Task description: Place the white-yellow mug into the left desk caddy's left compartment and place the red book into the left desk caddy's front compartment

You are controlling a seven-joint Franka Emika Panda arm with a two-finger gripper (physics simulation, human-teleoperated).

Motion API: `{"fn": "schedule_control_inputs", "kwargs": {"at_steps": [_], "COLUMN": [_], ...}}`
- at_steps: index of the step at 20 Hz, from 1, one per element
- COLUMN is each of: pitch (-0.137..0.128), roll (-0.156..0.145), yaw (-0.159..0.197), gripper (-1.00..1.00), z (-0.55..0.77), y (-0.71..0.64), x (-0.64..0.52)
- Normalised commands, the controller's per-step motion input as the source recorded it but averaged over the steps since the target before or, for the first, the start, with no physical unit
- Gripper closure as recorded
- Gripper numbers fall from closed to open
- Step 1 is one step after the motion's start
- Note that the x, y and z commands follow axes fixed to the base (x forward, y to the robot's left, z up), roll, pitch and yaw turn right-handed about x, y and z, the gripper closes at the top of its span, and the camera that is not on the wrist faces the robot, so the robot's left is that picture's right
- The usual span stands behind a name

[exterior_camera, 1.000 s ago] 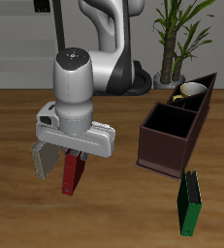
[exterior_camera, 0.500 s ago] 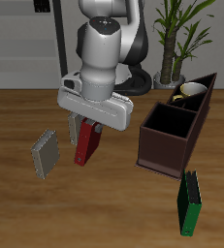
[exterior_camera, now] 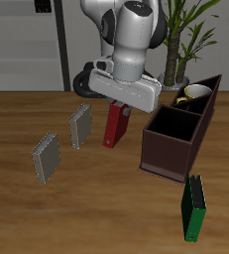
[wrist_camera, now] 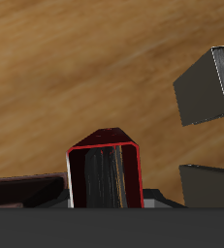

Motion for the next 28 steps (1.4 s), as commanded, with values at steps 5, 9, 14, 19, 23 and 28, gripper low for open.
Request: {"fn": "schedule_control_inputs", "kwargs": {"at_steps": [5, 9, 14, 19, 23, 28], "pitch": [-0.070, -0.067, -0.069, -0.048, -0.051, 0.028], "roll": [0.065, 0.037, 0.013, 0.038, 0.017, 0.043], "yaw": [-0.034, 0.010, 0.017, 0.031, 0.022, -0.015], "gripper": [1.00, 1.00, 1.00, 1.00, 1.00, 1.00], "z": [0.22, 0.26, 0.28, 0.11, 0.06, -0.02], "y": [0.51, 0.39, 0.28, 0.19, 0.19, 0.23], "x": [-0.65, -0.50, -0.53, -0.48, -0.60, -0.45]}}
